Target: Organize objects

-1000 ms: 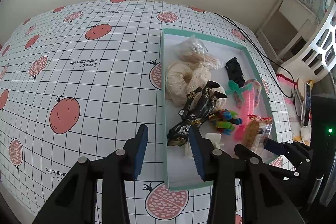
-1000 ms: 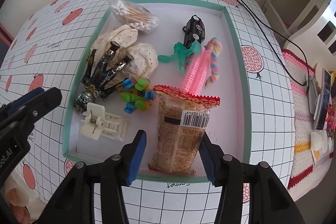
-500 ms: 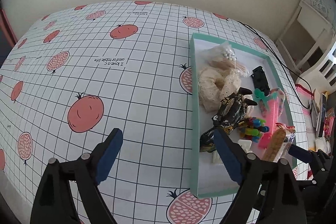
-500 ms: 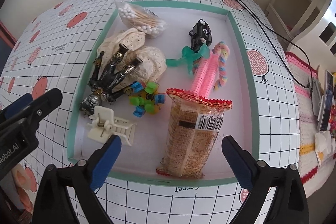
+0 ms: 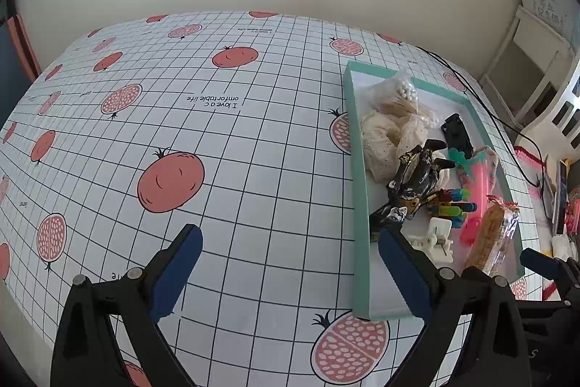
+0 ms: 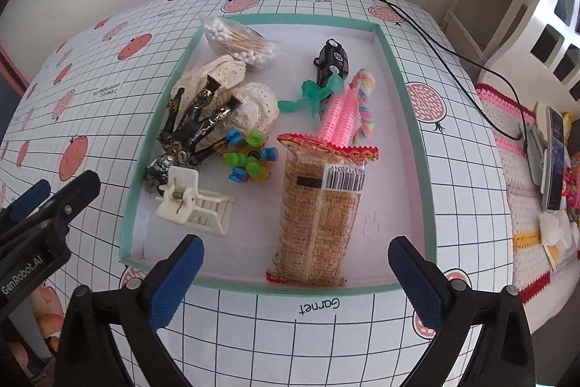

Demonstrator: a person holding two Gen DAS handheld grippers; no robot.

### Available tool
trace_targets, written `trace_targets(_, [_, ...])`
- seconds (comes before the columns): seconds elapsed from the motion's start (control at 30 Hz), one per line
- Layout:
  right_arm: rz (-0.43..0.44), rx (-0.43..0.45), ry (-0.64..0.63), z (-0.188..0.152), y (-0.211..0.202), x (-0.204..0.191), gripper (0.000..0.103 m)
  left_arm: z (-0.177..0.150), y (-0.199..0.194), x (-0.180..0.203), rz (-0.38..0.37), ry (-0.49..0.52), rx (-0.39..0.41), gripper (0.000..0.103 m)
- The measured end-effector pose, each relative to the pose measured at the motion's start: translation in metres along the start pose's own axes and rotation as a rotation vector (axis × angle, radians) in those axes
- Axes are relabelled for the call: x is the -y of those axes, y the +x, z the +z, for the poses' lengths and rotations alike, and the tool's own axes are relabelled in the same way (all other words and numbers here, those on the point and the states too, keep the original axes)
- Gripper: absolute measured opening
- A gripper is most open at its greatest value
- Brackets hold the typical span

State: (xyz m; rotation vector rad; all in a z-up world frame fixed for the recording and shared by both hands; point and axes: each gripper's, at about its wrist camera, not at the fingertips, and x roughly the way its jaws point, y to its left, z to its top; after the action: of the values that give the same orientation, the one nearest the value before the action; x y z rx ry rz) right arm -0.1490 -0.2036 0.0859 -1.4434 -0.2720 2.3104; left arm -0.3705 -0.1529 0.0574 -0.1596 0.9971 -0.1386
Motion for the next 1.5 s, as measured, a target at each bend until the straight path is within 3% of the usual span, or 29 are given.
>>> trace_targets(0.67, [0.028, -0.015, 0.03, -0.047, 0.006, 0.013, 0.103, -0.05, 0.007, -0.009, 0.029, 0.04, -0.04, 0.098])
trace_targets(0.97, [0.018, -0.038, 0.023, -0.05, 0.022, 0.01, 0.103, -0.061, 0.023, -0.009, 0.035, 0.06, -0.078, 0.098])
trace_targets(1.5, [-0.01, -0.033, 0.046, -0.052, 0.033, 0.02, 0.103, -0.063, 0.025, -0.015, 0.068, 0.083, -0.04, 0.099])
